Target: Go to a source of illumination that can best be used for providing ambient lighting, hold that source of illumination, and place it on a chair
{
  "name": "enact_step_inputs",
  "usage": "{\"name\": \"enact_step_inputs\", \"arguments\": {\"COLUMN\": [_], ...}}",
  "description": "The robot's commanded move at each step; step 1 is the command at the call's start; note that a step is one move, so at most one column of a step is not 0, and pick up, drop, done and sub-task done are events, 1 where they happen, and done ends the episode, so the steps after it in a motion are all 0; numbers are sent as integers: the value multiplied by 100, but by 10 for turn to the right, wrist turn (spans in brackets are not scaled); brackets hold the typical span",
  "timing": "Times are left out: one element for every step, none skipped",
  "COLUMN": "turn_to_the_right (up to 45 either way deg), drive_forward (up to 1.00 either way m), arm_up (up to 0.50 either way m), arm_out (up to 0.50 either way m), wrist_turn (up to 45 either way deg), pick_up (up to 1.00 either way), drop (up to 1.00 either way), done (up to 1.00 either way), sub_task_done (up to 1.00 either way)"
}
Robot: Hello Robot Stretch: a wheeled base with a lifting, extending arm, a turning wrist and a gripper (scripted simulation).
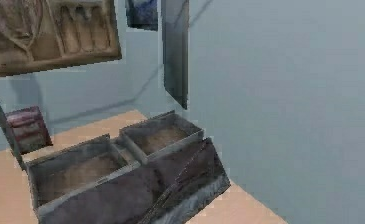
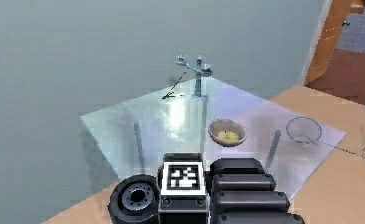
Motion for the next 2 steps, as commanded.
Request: {"name": "enact_step_inputs", "arguments": {"turn_to_the_right": [450,0], "drive_forward": [0,80], "arm_up": [0,0], "arm_out": [0,0], "wrist_turn": [0,0], "pick_up": [0,0], "drop": [0,0], "done": [0,0], "sub_task_done": [0,0]}}
